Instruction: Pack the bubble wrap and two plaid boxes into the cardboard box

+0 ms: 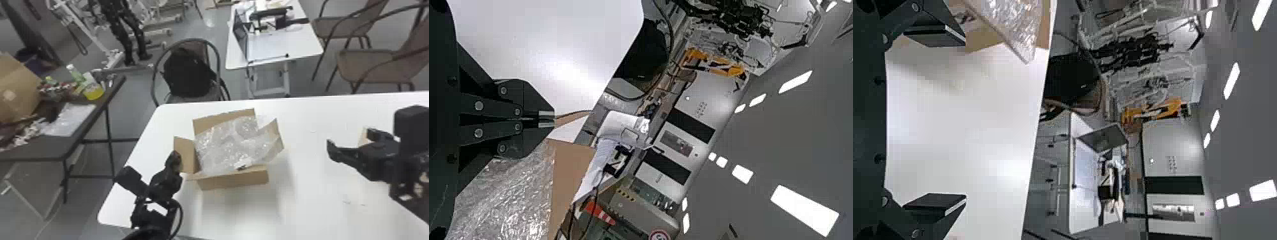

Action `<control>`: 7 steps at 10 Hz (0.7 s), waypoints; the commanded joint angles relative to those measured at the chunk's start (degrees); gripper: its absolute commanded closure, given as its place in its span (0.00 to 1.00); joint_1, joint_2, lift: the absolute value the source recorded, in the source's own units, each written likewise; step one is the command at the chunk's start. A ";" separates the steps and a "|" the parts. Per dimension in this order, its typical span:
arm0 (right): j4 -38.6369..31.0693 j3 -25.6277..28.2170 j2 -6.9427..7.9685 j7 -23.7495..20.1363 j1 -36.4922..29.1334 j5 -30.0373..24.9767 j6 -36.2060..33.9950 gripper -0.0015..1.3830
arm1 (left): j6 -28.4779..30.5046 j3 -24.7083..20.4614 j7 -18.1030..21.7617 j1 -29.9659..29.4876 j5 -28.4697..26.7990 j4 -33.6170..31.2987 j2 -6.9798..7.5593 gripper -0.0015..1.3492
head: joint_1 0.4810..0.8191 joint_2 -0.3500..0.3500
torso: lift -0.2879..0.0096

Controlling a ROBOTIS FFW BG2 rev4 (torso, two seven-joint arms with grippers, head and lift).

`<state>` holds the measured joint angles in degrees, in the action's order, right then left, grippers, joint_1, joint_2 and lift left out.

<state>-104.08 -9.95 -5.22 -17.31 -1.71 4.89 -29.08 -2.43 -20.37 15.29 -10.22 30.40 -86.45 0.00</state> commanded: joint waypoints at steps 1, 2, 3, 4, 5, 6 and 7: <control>-1.30 1.51 -0.14 0.17 0.21 -2.61 -3.88 0.13 | 0.05 0.16 0.00 -0.15 0.18 -0.13 -0.15 0.90 | 0.63 0.95 | 0.80; -1.21 1.51 -0.14 0.61 0.83 -4.80 -4.67 0.13 | 0.23 0.42 0.09 0.12 0.18 -0.13 -0.15 0.90 | 0.63 0.93 | 0.80; -0.95 1.51 0.21 3.16 0.21 -4.98 -5.02 0.13 | 0.41 0.51 0.09 0.12 0.27 -0.13 -0.15 0.90 | 0.63 0.92 | 0.80; 0.63 1.86 0.56 4.74 0.04 -4.80 -5.11 0.13 | 0.41 0.33 0.27 -0.15 0.27 -0.13 -0.15 0.90 | 0.63 0.89 | 0.80; 2.92 2.65 0.73 5.10 0.48 -3.75 -5.46 0.13 | 0.58 0.33 0.27 -0.24 0.36 -0.13 -0.15 0.90 | 0.63 0.88 | 0.80; 4.50 2.74 0.73 5.89 1.18 -3.49 -5.82 0.13 | 0.76 0.33 0.35 -0.24 0.36 -0.13 -0.15 0.90 | 0.63 0.87 | 0.80; 4.77 2.74 0.91 7.91 1.27 -3.13 -6.43 0.13 | 0.93 0.33 0.44 -0.15 0.36 -0.13 -0.15 0.90 | 0.63 0.86 | 0.80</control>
<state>-99.65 -7.22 -4.40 -9.65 -0.57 1.50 -35.10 -1.63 -20.03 15.72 -10.44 30.76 -86.58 0.00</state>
